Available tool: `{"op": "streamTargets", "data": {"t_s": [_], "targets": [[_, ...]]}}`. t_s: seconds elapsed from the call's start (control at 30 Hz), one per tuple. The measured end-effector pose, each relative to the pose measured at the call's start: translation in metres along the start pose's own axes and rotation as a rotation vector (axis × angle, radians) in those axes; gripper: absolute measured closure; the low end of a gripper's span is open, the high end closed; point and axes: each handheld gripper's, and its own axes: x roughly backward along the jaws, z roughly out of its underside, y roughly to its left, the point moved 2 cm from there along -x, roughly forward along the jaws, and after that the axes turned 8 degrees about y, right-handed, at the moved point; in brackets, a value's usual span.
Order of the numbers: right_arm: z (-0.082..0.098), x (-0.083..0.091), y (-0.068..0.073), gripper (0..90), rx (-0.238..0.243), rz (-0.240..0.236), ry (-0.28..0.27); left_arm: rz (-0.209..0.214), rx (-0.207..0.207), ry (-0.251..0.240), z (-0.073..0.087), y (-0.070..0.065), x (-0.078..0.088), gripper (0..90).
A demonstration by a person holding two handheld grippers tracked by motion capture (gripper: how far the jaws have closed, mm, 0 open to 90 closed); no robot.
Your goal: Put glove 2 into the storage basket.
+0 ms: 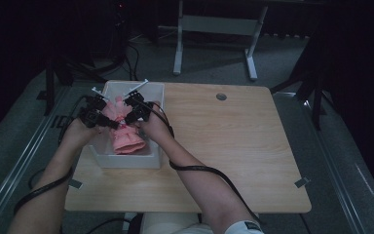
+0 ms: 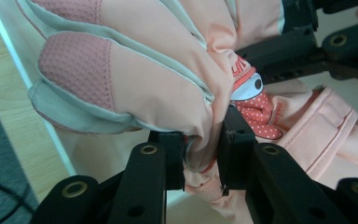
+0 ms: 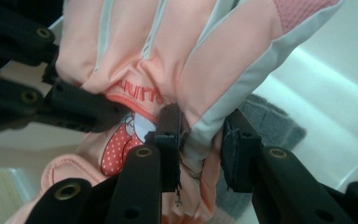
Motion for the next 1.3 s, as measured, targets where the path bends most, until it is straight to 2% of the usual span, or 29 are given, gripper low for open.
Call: {"op": "streamTargets", "data": {"t_s": [0.13,0.27,0.37,0.43,0.53,0.6,0.67,0.77,0.9,0.97,1.1,1.2,1.3], "targets": [[-0.001,-0.007,0.001,70.6,-0.021,0.005,0.019,-0.035,-0.016,0.027,-0.002,-0.002,-0.002,73.2],[0.0,-0.01,0.001,70.8,-0.049,0.024,0.032,-0.092,-0.035,0.052,-0.006,-0.006,-0.006,70.1],[-0.001,-0.011,-0.002,69.7,-0.079,0.026,0.033,-0.132,-0.031,0.049,-0.009,-0.007,-0.008,66.1],[-0.001,-0.011,-0.003,66.8,-0.094,0.032,0.028,-0.174,-0.027,0.028,-0.01,-0.008,-0.008,59.9],[-0.002,-0.009,-0.006,61.9,-0.104,0.031,0.007,-0.212,-0.008,-0.01,-0.009,-0.006,-0.005,52.5],[-0.002,-0.009,-0.007,57.9,-0.106,0.039,-0.003,-0.225,0.003,-0.03,-0.009,-0.005,-0.003,48.9],[-0.003,-0.008,-0.008,56.0,-0.114,0.047,-0.01,-0.242,-0.004,-0.024,-0.009,-0.005,-0.002,47.3],[-0.004,-0.003,-0.01,50.6,-0.111,0.059,-0.035,-0.259,-0.006,-0.044,-0.009,-0.006,0.002,46.0],[-0.005,0.008,-0.012,46.8,-0.106,0.052,-0.068,-0.249,0.009,-0.098,-0.009,-0.006,0.013,44.2],[-0.005,0.015,-0.012,45.5,-0.098,0.041,-0.086,-0.225,0.013,-0.125,-0.009,-0.008,0.018,43.5],[-0.004,0.033,-0.009,40.8,-0.07,0.015,-0.122,-0.204,0.008,-0.179,-0.008,-0.017,0.029,42.6],[-0.001,0.049,-0.01,37.4,-0.056,0.005,-0.149,-0.171,-0.009,-0.202,-0.008,-0.026,0.036,41.6],[0.004,0.062,-0.01,33.4,-0.033,-0.002,-0.153,-0.125,-0.038,-0.215,-0.008,-0.035,0.038,41.9]]}}
